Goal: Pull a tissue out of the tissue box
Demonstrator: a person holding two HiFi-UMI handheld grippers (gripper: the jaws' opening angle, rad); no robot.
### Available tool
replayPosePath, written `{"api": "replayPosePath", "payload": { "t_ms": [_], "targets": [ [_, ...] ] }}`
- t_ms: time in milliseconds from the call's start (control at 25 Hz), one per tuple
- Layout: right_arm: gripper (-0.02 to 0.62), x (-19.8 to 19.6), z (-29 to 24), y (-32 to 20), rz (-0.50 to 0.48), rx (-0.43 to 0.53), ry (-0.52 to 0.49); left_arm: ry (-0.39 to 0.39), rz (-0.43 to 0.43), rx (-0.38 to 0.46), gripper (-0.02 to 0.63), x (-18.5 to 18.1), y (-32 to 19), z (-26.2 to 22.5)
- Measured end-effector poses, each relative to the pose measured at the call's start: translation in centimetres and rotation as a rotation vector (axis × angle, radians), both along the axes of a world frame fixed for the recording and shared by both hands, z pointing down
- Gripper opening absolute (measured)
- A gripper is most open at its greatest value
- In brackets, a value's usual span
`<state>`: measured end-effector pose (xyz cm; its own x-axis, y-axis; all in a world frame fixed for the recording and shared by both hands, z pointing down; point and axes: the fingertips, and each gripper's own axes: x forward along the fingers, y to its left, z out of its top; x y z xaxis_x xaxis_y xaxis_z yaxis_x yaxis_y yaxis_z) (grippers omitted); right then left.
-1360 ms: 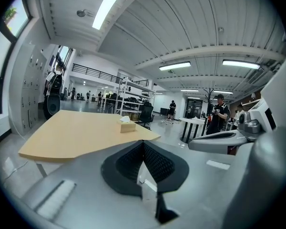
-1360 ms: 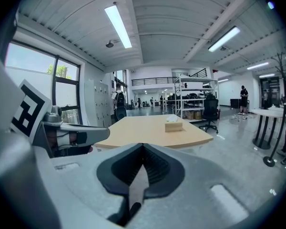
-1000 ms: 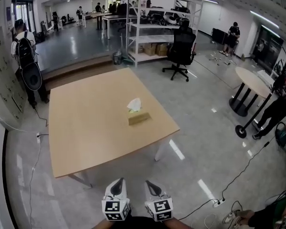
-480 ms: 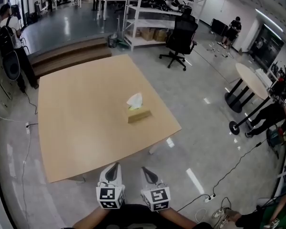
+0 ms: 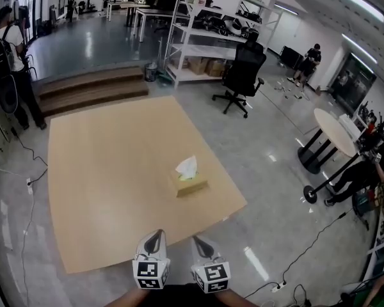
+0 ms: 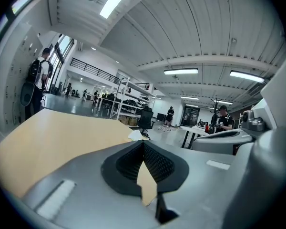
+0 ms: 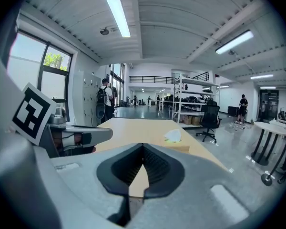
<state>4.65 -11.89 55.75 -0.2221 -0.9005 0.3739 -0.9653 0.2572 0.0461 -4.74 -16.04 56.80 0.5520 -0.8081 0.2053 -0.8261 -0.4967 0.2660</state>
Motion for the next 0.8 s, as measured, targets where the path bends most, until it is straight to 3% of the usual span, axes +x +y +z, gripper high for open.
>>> {"api": "replayPosePath", "payload": {
  "t_ms": [320, 800],
  "targets": [
    [-0.009, 1.0, 0.6, -3.1, -0.010, 0.005, -0.021, -0.026, -0.025, 0.001, 0.018, 0.3, -2.5, 0.7],
    [-0.008, 3.1, 0.7, -11.0, -0.186, 0.001, -0.051, -0.055, -0.177, -0.001, 0.018, 2.4, -8.6, -0.7]
  ]
}}
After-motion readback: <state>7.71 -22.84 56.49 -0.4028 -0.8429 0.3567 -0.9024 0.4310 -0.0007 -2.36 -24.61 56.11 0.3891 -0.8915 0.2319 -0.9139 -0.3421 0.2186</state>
